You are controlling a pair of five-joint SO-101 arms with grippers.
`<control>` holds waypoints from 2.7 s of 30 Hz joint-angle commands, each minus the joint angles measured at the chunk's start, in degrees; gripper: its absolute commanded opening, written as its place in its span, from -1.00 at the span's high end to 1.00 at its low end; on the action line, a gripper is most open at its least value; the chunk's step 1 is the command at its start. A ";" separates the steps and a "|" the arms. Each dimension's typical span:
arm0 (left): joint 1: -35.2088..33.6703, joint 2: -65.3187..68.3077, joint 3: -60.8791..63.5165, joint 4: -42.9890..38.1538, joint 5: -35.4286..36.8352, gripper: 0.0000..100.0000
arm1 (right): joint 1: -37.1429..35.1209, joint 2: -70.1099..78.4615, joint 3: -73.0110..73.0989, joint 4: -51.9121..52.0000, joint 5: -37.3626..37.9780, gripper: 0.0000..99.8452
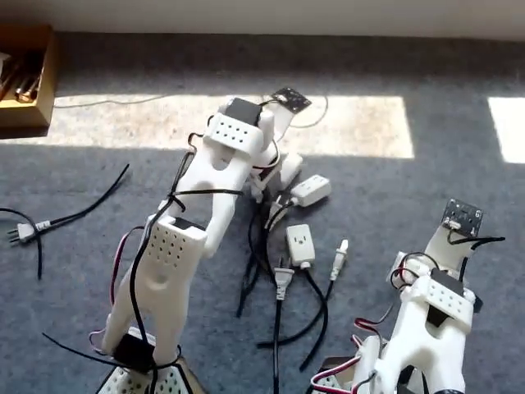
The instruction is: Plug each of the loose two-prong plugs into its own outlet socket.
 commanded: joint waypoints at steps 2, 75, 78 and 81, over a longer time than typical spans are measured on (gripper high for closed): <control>-6.29 -0.31 -0.13 -0.44 -2.29 0.84 | -1.80 -1.54 0.13 -0.84 1.14 0.01; -18.42 -22.11 9.80 7.38 -33.93 0.40 | -6.90 -1.36 3.03 -4.53 3.34 0.01; -12.35 -22.02 10.77 7.38 -31.82 0.40 | -6.81 -1.45 3.03 -4.53 3.43 0.01; -7.25 -22.02 14.46 7.38 -31.65 0.40 | -6.81 -1.45 3.03 -4.53 3.43 0.01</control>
